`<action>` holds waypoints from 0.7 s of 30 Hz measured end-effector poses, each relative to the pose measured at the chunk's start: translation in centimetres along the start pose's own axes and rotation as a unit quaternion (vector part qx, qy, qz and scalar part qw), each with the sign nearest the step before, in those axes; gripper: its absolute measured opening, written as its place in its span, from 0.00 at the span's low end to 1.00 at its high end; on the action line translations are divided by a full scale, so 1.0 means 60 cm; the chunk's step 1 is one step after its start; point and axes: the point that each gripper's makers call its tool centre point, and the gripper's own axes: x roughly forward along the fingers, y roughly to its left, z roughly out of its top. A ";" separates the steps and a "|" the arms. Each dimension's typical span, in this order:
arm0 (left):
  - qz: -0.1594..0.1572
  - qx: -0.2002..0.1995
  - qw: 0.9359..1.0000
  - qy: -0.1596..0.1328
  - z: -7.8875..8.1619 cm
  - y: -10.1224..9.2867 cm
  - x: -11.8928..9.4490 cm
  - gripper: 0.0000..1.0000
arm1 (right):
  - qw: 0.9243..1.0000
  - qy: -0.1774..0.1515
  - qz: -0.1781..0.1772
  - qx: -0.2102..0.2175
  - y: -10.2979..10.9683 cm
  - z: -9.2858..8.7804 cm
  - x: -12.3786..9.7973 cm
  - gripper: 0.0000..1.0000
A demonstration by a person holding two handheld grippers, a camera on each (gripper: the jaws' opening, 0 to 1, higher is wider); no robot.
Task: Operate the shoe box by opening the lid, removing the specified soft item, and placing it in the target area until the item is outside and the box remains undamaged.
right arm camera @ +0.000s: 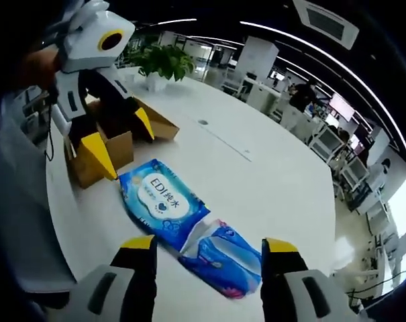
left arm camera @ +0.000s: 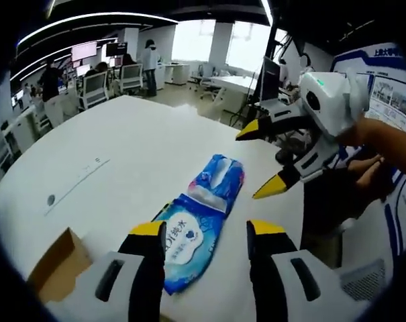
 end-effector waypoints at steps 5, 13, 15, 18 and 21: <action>0.008 -0.005 1.000 -0.010 -0.008 0.008 -0.025 0.53 | 1.000 -0.010 0.001 0.017 0.014 0.011 -0.009 0.69; 0.017 0.001 1.000 -0.009 -0.030 0.019 -0.061 0.58 | 1.000 -0.013 0.008 0.027 0.037 0.020 -0.019 0.74; 0.020 0.000 1.000 -0.010 -0.032 0.022 -0.068 0.59 | 1.000 -0.012 0.012 0.026 0.044 0.022 -0.019 0.74; 0.023 -0.001 1.000 -0.012 -0.036 0.025 -0.079 0.61 | 1.000 -0.009 0.015 0.025 0.052 0.025 -0.018 0.75; 0.026 -0.001 0.999 -0.018 -0.036 0.026 -0.088 0.63 | 0.999 -0.011 0.017 0.028 0.060 0.033 -0.020 0.77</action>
